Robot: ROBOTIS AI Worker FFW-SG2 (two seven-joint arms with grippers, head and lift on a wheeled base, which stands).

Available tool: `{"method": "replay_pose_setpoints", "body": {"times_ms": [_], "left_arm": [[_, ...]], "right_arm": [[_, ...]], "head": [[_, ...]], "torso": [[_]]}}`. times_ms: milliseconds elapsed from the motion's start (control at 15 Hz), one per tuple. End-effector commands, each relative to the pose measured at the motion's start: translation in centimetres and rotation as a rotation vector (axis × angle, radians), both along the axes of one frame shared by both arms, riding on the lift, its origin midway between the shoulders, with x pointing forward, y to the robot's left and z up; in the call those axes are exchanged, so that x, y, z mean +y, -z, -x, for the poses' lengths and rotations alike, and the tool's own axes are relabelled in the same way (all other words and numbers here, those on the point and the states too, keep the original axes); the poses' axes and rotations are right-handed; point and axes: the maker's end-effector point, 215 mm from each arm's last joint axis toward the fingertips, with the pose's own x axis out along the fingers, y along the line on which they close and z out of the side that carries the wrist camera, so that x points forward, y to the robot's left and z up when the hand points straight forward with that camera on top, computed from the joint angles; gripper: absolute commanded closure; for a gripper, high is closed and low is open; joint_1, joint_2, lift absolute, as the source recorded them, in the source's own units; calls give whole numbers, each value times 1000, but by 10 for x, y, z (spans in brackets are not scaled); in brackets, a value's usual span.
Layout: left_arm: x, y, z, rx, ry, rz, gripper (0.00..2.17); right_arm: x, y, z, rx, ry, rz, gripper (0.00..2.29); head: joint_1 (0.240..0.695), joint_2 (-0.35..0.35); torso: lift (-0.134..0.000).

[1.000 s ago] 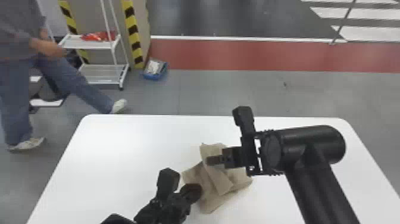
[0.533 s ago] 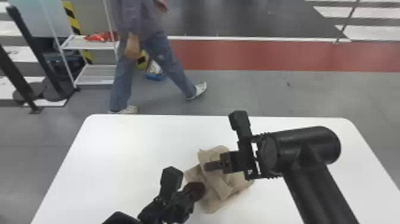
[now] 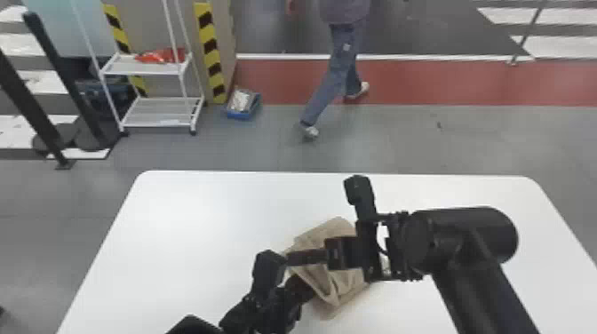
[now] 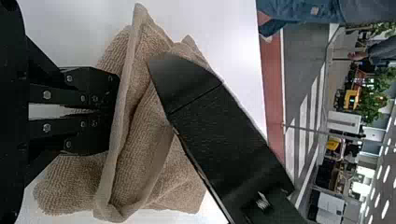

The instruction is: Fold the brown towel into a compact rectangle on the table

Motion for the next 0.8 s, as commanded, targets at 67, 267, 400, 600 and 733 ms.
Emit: {"method": "replay_pose_setpoints", "body": {"times_ms": [67, 267, 400, 600, 733], "left_arm": [[-1, 2, 2, 1, 3, -9, 1065], [8, 0, 7, 9, -8, -13, 1065], [19, -11, 11, -2, -33, 1, 1062], [43, -25, 26, 26, -62, 11, 1062], [52, -32, 30, 18, -76, 17, 1062]], "right_arm": [[8, -13, 24, 4, -4, -57, 49], [-5, -20, 45, 13, 43, -112, 49], [-16, -20, 59, 20, 74, -136, 83], [-48, -12, 80, 35, 150, -156, 286], [-64, -11, 91, 26, 184, -165, 461]], "head": [[695, 39], [695, 43], [695, 42], [695, 42], [695, 39]], "torso": [[0], [0], [0], [0], [0]]}}
